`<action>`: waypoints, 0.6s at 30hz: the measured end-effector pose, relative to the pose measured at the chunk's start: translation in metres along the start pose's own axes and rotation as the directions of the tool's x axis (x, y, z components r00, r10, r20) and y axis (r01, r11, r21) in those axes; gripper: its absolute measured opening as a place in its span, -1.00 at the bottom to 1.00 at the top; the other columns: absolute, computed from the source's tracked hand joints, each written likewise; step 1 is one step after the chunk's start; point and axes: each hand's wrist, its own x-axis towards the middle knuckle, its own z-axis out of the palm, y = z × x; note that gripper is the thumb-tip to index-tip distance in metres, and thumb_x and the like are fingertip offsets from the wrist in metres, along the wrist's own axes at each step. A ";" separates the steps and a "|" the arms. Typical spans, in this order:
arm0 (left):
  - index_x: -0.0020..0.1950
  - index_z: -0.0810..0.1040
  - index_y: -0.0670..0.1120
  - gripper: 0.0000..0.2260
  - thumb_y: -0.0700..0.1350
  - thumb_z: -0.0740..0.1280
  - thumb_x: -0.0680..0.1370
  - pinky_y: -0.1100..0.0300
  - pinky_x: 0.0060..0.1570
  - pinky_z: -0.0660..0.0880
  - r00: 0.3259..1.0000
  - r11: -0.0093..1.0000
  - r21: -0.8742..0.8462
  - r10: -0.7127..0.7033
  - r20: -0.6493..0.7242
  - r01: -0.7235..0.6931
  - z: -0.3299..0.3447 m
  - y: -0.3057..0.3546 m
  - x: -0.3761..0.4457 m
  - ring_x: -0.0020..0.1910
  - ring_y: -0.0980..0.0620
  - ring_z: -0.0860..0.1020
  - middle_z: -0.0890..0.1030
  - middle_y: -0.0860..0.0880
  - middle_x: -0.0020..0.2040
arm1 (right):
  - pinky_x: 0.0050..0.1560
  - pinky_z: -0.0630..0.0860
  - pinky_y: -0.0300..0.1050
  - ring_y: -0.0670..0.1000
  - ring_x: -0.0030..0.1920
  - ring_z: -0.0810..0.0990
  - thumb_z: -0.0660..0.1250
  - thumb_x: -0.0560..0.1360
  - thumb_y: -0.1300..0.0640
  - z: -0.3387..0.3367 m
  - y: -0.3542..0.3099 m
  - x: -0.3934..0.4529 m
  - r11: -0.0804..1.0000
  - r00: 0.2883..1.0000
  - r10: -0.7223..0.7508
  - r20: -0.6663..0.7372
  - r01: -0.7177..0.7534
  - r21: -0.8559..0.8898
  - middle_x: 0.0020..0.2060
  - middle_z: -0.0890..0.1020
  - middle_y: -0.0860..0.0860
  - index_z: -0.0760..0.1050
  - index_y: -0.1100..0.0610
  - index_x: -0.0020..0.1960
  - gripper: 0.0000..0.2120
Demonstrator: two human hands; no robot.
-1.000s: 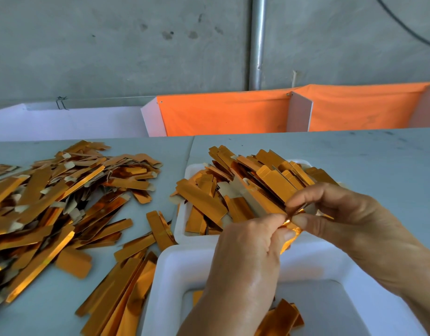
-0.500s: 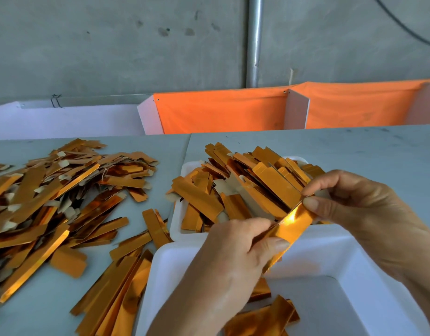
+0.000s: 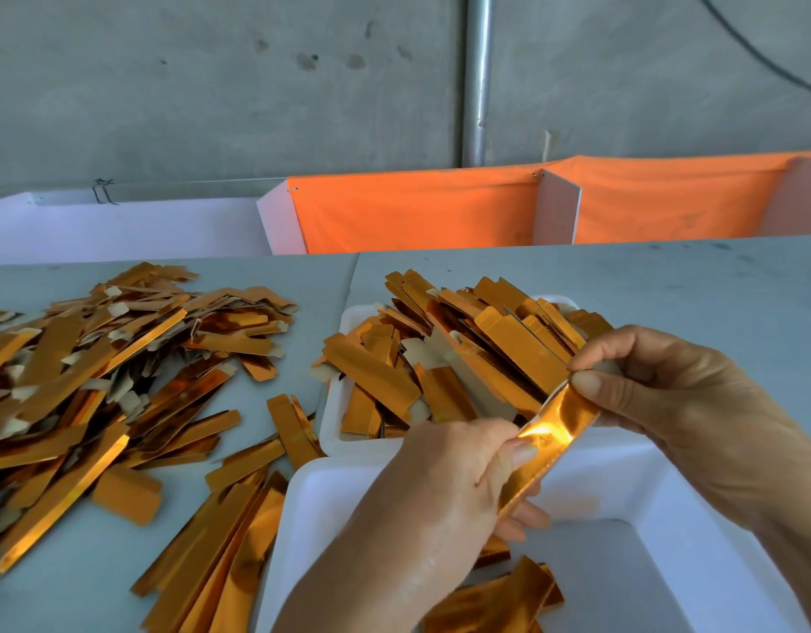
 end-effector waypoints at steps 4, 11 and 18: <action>0.09 0.55 -0.02 -0.74 0.03 0.11 0.62 0.34 -0.14 0.58 1.000 0.991 0.132 -0.019 -0.024 0.022 -0.002 0.002 0.001 -0.17 0.23 0.64 0.68 0.04 -0.10 | -0.23 0.61 -0.21 0.04 -0.29 0.66 0.37 0.29 0.20 0.003 0.000 -0.001 0.999 0.999 0.036 0.002 -0.036 -0.005 -0.34 0.66 0.11 0.64 0.07 -0.27 -0.91; 0.42 0.13 0.25 -0.41 0.31 0.25 0.45 0.34 0.15 0.31 0.955 0.854 0.513 0.215 -0.205 -0.082 0.009 0.006 0.003 0.24 0.25 0.36 0.41 0.27 0.29 | -0.26 0.57 -0.29 0.02 -0.29 0.65 0.41 0.24 0.12 0.015 0.003 -0.003 0.997 1.000 0.010 -0.028 -0.012 -0.072 -0.32 0.67 0.09 0.65 0.04 -0.22 -0.88; 0.23 0.38 0.19 -0.74 0.11 0.26 0.55 0.41 -0.15 0.42 0.921 0.926 0.352 0.247 -0.301 -0.133 0.006 0.007 0.003 -0.09 0.21 0.45 0.42 0.30 -0.17 | -0.21 0.61 -0.20 0.04 -0.18 0.66 0.40 0.28 -0.03 0.007 0.001 -0.004 0.990 0.995 0.080 0.058 -0.086 0.109 -0.17 0.66 0.15 0.67 0.11 -0.08 -0.70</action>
